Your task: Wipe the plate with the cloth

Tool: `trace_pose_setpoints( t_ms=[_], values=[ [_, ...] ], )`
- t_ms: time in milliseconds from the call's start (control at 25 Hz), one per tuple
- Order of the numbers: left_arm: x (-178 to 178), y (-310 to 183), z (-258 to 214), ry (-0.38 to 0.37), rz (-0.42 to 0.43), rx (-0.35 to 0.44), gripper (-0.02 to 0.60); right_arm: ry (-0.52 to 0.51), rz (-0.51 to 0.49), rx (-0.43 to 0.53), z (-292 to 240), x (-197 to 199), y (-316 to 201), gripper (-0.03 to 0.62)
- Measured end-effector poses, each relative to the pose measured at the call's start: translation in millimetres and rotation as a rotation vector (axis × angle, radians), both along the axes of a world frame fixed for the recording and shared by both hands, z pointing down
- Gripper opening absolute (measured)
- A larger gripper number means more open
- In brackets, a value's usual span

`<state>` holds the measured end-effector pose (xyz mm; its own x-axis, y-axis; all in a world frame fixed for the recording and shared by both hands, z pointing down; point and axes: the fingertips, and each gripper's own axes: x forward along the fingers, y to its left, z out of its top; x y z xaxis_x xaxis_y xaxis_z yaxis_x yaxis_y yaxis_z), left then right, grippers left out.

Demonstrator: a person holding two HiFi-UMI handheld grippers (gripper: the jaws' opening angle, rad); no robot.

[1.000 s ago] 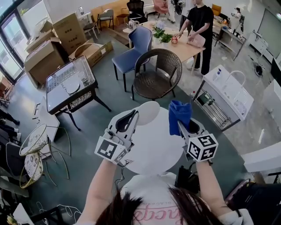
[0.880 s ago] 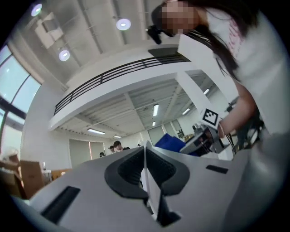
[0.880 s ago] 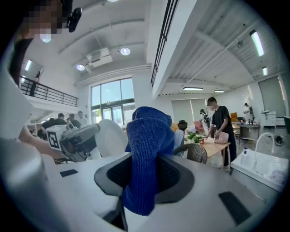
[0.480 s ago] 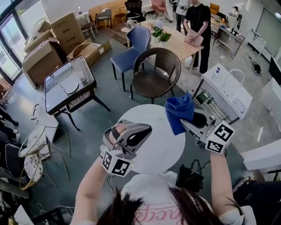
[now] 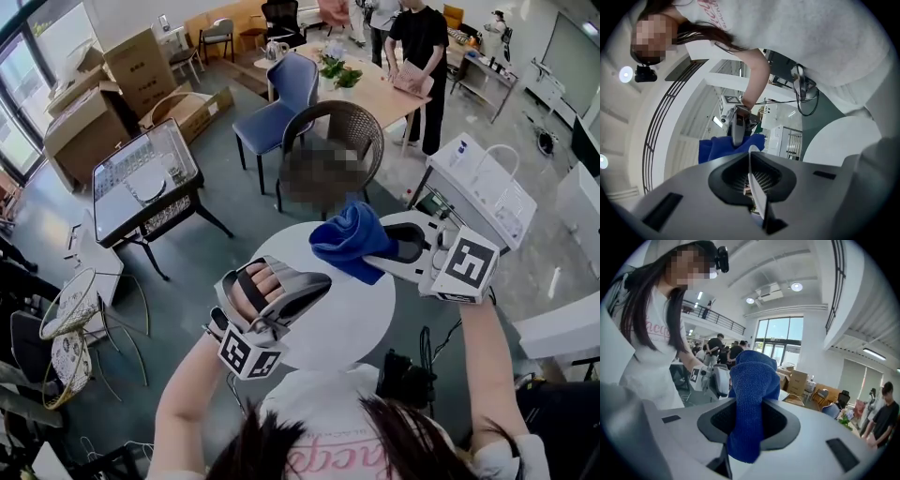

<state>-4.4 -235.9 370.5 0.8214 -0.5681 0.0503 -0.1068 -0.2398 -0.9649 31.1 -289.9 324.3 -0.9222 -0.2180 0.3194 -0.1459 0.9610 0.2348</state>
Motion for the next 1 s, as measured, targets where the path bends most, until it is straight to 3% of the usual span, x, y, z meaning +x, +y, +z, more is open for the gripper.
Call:
trace_pose_setpoints(
  t_ms=[120, 440, 600, 800, 1000],
  values=[
    [3, 6, 0, -0.030, 0.022, 0.025, 0.021, 0.150, -0.063, 0.034, 16, -12, 4, 0.133],
    [4, 9, 5, -0.068, 0.022, 0.027, 0.021, 0.242, -0.112, 0.121, 35, -39, -13, 0.133],
    [7, 9, 7, -0.079, 0.032, 0.017, 0.023, 0.340, -0.119, 0.168, 55, -59, -31, 0.133],
    [16, 12, 12, -0.095, 0.044, 0.003, 0.025, 0.416, -0.161, 0.145, 89, -78, -42, 0.133],
    [16, 12, 14, -0.103, 0.030, -0.013, 0.026, 0.406, -0.150, 0.065, 114, -90, -57, 0.133]
  ],
)
